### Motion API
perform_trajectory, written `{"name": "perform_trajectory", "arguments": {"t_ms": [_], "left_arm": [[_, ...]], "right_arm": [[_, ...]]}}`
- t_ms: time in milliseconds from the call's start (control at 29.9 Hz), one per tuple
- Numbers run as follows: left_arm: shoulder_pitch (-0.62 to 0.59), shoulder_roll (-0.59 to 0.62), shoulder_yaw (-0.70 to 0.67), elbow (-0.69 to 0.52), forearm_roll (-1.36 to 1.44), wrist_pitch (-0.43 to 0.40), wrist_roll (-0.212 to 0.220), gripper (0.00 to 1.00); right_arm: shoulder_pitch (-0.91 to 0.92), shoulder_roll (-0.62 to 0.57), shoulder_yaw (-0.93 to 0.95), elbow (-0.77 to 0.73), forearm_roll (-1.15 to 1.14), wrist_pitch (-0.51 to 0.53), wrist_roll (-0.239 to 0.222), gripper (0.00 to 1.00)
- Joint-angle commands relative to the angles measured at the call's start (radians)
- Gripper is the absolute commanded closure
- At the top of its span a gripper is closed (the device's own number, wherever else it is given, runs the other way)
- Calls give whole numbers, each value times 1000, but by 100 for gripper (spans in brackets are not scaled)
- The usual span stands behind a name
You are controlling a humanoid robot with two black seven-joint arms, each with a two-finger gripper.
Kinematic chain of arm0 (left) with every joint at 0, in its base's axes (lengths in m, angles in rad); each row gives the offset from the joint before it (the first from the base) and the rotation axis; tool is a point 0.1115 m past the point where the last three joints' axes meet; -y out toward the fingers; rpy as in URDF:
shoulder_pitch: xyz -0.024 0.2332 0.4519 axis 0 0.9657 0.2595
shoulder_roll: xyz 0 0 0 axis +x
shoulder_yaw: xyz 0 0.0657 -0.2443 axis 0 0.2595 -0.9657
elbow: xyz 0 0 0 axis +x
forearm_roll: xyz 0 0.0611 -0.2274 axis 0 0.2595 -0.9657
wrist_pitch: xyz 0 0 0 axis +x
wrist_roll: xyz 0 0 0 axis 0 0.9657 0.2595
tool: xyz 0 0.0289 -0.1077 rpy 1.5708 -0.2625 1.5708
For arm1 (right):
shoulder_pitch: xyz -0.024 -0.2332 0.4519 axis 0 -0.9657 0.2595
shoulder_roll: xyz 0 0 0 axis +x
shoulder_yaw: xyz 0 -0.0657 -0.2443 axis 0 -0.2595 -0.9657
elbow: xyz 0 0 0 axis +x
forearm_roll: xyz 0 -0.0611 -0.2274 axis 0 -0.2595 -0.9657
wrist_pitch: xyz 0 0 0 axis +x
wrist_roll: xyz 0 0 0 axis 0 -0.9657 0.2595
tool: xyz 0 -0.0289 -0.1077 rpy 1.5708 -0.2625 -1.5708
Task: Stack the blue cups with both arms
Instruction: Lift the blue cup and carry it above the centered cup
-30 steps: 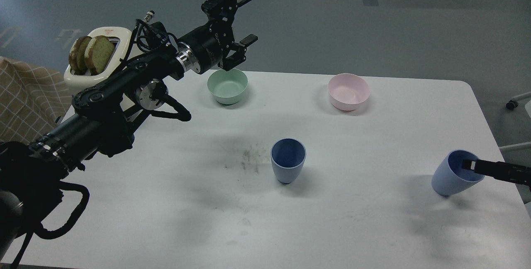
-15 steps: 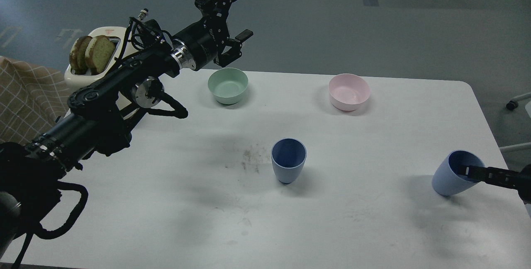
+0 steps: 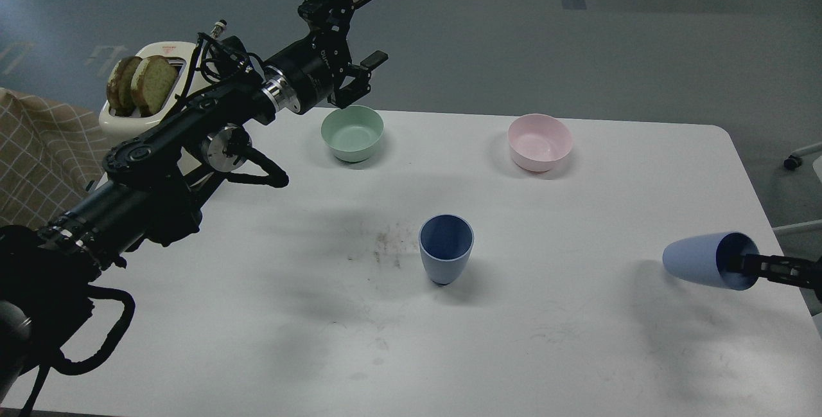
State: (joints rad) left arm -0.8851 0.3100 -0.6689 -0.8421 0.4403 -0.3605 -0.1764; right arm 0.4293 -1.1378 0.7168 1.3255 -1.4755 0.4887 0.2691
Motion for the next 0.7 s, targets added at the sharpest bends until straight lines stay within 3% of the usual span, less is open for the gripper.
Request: {"name": "perform_trajectory", "arguments": {"t_ms": [0,234,434,601,668], "left_arm": [[0,0,2,0,0,-2,2,2],[-2,1,0,-2,3,0,2,2],[0,3,-1,-2,5,0,3,2],[0,3,-1,0,6,3,5,2],[0,3,-1,0,6,3,6,2]], "right_arm": [[110,-31,15,50,-3,0,1,100],[388,-13,4,97,-14,0,-1,100],[555,113,-56,83,-20,0,-4,100],[726,234,-217,-29,-20,0,-2,100],[830,337,-327,-92,-19,0,1,100]]}}
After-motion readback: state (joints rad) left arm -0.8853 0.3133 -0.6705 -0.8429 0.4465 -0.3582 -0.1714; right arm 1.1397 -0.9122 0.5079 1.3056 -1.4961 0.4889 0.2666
